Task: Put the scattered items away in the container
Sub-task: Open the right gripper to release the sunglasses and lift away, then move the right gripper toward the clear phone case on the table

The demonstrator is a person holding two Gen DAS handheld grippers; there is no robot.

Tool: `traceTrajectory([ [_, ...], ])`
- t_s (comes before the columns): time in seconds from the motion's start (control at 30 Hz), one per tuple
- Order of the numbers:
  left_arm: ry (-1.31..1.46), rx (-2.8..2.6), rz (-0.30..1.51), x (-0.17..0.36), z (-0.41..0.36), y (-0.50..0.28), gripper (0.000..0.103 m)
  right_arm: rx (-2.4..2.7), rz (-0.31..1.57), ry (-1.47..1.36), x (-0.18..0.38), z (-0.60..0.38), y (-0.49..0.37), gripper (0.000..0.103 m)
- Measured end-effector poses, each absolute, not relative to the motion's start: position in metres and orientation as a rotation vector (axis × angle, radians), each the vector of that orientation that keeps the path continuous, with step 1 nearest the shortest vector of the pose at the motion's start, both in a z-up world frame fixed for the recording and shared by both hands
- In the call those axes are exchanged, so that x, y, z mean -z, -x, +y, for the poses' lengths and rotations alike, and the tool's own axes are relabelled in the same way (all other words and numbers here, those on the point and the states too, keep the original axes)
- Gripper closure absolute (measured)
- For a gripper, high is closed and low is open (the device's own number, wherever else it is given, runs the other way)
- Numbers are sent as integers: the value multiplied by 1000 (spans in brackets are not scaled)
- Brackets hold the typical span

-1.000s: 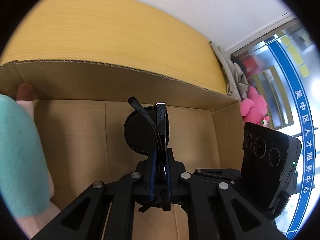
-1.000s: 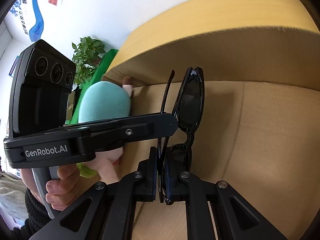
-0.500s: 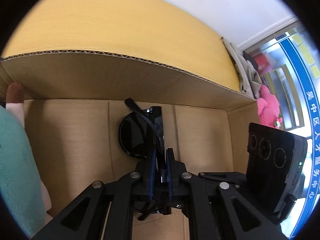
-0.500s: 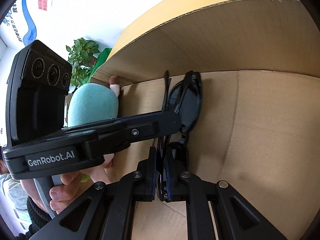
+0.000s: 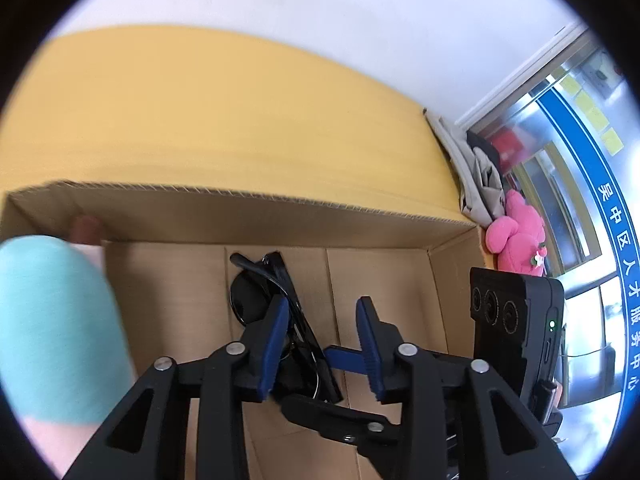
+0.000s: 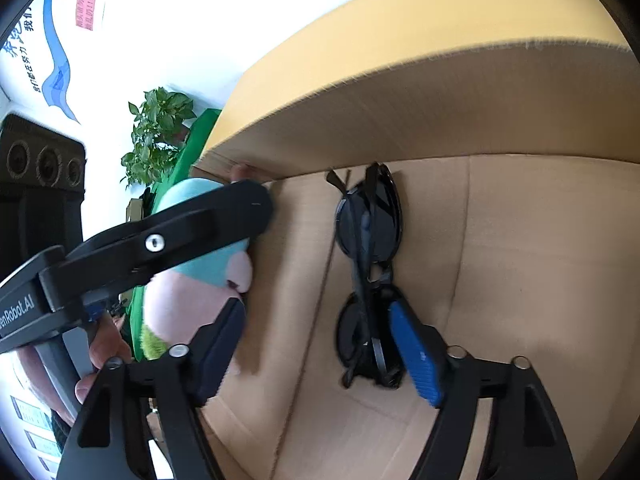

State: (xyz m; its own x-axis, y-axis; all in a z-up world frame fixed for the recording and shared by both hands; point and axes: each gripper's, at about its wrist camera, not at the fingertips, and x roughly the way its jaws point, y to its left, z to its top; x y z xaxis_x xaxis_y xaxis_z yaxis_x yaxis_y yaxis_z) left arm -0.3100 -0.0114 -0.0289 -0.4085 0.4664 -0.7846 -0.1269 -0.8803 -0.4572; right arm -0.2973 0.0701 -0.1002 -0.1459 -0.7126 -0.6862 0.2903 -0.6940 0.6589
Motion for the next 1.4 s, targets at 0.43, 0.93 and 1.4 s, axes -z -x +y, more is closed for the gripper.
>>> traceTrajectory([
  [0.43, 1101, -2638, -273, -70, -32, 170, 46, 2175, -326, -1181, -9, 117, 162, 13],
  [0.93, 953, -2832, -157, -58, -7, 12, 24, 2560, -82, -944, -45, 139, -19, 1],
  [1.4, 973, -2785, -126, -48, 21, -23, 24, 2593, -78, -936, -44, 162, -43, 1],
])
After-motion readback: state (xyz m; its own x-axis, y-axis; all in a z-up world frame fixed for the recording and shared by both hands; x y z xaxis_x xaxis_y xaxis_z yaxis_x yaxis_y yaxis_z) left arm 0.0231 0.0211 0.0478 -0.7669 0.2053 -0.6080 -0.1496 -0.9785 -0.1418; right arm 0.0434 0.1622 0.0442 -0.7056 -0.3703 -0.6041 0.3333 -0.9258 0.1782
